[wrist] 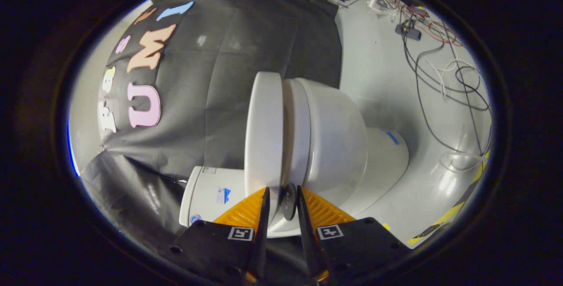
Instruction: Open the toilet lid.
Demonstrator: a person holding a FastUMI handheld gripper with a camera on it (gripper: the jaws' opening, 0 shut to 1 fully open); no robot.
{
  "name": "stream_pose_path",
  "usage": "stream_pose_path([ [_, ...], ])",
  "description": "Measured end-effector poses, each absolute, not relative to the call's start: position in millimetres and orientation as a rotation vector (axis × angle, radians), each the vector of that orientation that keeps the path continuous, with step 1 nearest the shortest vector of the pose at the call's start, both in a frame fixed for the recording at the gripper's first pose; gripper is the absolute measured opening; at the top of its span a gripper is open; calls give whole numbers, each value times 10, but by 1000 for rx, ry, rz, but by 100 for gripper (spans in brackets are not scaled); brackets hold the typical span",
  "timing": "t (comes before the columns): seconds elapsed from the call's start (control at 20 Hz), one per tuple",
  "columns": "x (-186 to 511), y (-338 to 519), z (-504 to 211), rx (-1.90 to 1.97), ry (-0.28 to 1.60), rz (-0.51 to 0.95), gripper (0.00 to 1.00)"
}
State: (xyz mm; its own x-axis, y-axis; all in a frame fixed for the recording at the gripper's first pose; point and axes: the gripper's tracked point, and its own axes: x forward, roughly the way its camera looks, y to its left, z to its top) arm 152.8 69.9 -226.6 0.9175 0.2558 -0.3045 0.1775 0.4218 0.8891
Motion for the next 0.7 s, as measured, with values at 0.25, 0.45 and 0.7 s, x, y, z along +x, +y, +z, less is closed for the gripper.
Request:
stream_pose_path([
  [0.25,1588,672,-2208,1120,396,19,11],
  [0.45,1575,690,-2185,1091,433,-37,9],
  [0.7,1591,685,-2177,1078,469,-163,7],
])
